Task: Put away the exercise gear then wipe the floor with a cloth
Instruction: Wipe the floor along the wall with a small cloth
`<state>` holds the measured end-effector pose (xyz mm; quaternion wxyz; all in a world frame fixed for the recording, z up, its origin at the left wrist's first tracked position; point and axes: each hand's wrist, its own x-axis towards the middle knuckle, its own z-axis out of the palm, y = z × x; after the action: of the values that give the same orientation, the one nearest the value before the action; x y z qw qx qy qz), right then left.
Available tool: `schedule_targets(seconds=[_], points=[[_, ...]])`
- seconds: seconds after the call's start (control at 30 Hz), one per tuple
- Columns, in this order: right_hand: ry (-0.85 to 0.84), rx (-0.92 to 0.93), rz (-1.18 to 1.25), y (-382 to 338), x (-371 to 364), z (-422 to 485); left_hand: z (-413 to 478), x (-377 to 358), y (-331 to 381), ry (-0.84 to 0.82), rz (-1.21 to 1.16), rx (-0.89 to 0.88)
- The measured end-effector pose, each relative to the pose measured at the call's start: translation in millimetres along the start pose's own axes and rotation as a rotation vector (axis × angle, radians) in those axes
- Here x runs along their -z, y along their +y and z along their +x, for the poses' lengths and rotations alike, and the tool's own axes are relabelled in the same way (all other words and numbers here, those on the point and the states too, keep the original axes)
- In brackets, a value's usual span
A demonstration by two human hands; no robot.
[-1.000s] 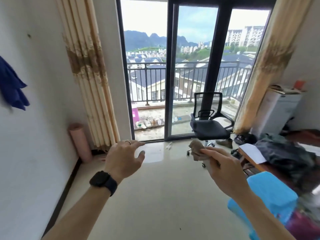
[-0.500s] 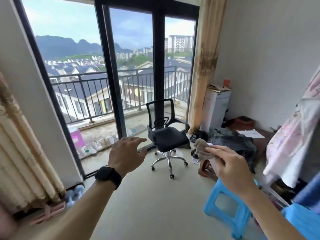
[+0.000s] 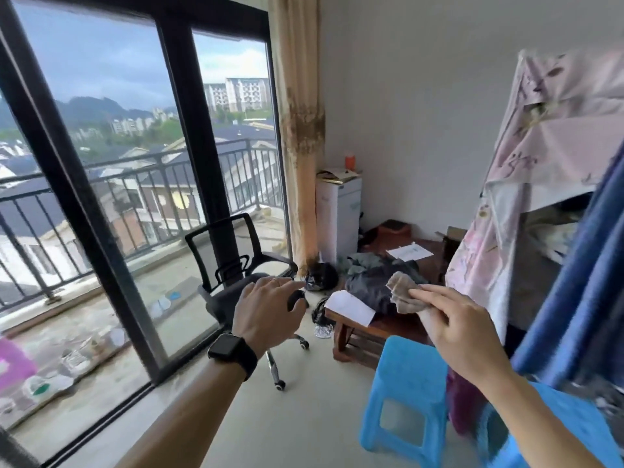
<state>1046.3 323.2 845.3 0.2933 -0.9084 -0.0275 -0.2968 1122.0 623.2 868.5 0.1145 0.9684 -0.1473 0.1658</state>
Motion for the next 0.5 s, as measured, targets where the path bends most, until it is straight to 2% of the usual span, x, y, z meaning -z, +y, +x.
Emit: schedule_targets(seconds=[0.2,0.5], points=[[0.056,-0.037,-0.047,62.4,-21.5,79.6,106.3,-52.6,11.4,-0.021,-0.003,-0.056],[0.030,-0.114,-0.114,150.9,-82.1,165.3,246.5,-157.5,21.4,-0.081,-0.061,-0.139]])
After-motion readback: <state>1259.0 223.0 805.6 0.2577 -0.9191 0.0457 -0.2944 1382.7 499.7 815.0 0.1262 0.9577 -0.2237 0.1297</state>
